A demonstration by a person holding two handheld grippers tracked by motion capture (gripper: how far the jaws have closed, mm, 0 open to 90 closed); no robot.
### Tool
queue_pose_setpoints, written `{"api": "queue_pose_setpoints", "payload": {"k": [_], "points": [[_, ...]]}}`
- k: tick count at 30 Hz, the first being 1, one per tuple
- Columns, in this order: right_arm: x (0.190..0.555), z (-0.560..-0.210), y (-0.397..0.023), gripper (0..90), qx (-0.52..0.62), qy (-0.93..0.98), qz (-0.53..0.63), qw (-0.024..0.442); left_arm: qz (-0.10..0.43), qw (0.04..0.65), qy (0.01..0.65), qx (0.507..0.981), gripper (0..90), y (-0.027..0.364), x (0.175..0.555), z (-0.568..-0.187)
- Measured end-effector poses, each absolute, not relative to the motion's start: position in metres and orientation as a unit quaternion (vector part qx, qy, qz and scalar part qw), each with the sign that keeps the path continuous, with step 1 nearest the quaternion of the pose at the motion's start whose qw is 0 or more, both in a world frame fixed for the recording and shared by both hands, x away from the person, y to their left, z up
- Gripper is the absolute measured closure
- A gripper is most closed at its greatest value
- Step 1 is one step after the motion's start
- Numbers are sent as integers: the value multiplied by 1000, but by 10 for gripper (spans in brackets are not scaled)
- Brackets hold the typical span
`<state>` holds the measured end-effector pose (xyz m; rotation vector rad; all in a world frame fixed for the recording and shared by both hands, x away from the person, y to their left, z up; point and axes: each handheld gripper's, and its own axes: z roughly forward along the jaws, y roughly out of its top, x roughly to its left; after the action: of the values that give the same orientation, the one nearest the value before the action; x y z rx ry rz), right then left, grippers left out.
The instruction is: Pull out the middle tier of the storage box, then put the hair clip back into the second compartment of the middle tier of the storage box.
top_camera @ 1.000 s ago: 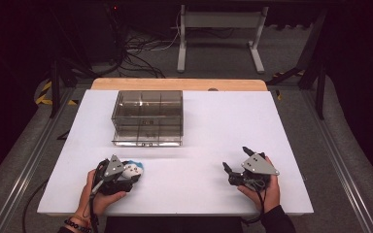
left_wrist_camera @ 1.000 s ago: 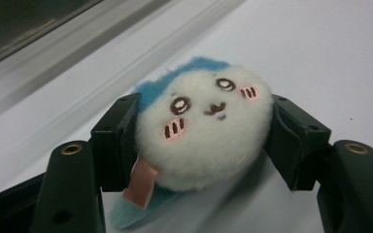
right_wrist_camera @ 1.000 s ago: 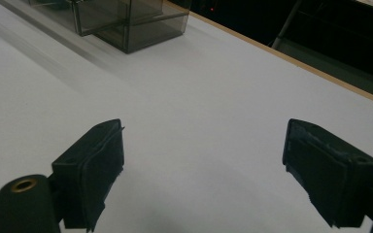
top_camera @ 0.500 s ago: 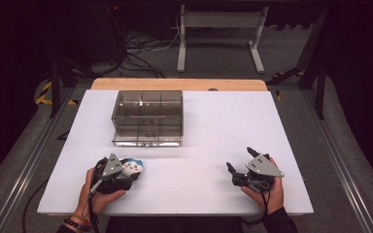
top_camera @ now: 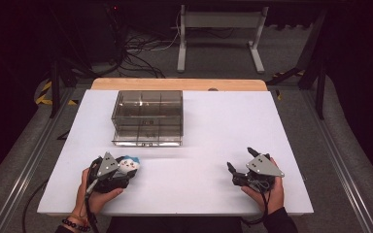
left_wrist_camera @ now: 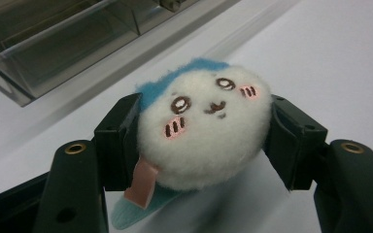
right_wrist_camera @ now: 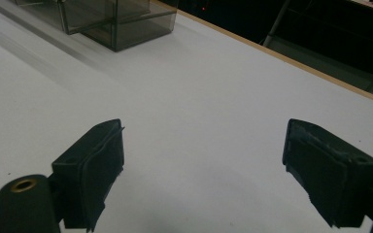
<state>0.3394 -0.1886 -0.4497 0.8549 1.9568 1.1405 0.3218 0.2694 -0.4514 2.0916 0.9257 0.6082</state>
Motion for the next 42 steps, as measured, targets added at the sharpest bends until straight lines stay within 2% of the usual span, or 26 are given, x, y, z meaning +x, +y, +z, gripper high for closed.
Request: {"api": "queue_pose_setpoints", "payload": {"k": [24, 42], "points": [[336, -452, -188, 156, 325, 762, 434, 355, 280, 403, 358, 794, 379, 273, 325, -433], [338, -454, -185, 156, 331, 760, 432, 354, 298, 415, 345, 787, 378, 258, 349, -406]]}}
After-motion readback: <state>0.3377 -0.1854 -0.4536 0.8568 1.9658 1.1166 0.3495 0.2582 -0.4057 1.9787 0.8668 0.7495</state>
